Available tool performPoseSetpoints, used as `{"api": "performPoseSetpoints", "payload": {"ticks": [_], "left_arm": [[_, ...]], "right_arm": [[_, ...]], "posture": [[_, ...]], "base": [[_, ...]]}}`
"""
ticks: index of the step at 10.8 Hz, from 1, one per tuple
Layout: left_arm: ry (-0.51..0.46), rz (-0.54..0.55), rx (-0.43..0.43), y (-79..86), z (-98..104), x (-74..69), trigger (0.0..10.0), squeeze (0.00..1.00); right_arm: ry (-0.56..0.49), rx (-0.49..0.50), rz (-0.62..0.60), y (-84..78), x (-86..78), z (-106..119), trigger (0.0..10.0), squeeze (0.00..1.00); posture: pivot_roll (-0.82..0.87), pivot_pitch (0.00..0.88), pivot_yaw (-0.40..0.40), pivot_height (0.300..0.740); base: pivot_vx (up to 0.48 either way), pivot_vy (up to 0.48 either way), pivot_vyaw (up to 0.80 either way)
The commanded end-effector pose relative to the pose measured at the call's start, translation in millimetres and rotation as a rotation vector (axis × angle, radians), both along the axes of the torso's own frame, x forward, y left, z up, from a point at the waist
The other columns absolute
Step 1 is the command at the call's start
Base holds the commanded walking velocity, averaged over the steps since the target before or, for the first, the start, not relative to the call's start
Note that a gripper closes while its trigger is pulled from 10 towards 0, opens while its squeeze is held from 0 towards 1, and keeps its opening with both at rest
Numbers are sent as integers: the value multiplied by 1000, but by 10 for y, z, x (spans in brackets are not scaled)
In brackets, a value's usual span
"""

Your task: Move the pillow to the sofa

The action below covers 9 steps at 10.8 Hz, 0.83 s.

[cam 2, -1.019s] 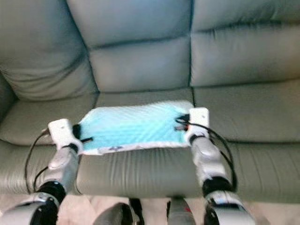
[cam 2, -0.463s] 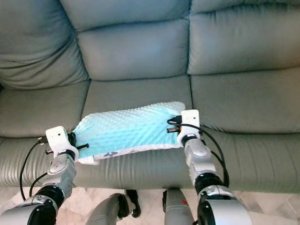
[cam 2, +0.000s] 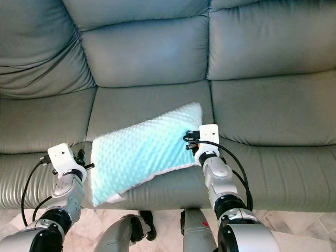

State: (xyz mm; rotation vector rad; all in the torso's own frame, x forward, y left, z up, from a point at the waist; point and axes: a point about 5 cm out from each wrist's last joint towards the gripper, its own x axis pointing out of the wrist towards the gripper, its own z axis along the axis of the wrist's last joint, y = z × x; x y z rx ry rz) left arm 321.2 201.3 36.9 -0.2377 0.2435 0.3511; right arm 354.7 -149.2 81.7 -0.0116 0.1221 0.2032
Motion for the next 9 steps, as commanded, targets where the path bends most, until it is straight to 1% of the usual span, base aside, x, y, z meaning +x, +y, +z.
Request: {"api": "performPoseSetpoints", "payload": {"ticks": [1, 2, 3, 5, 6, 7, 9], "left_arm": [[56, 15, -8, 24, -167, -145, 10000, 1000], [63, 17, -15, 9, -198, -172, 10000, 1000], [71, 6, -20, -5, -236, -206, 10000, 1000], [74, 10, -26, 48, -269, -253, 10000, 1000], [66, 7, -37, 77, -274, -267, 10000, 1000], [67, 2, -32, 82, -286, -285, 10000, 1000], [67, -14, -36, 115, -324, -343, 10000, 1000]], "right_arm": [[46, -6, 15, 31, -87, -146, 10000, 1000], [54, -13, 11, 15, -102, -168, 10000, 1000], [61, -16, 26, 38, -124, -197, 10000, 1000], [59, -28, 73, 91, -150, -215, 10000, 1000], [59, -62, 101, 95, -187, -243, 10000, 1000], [96, -23, 78, 59, -216, -289, 10000, 1000], [81, -45, 102, 28, -300, -309, 10000, 1000]], "posture": [[-296, 418, 155, 740], [-295, 415, 153, 740], [-292, 410, 151, 740], [-287, 400, 149, 740], [-286, 391, 148, 740], [-287, 381, 147, 740], [-284, 366, 146, 740]], "base": [[0, 0, 0], [0, 0, 0], [0, 0, 0], [0, 0, 0], [0, 0, 0], [0, 0, 0], [0, 0, 0]]}}
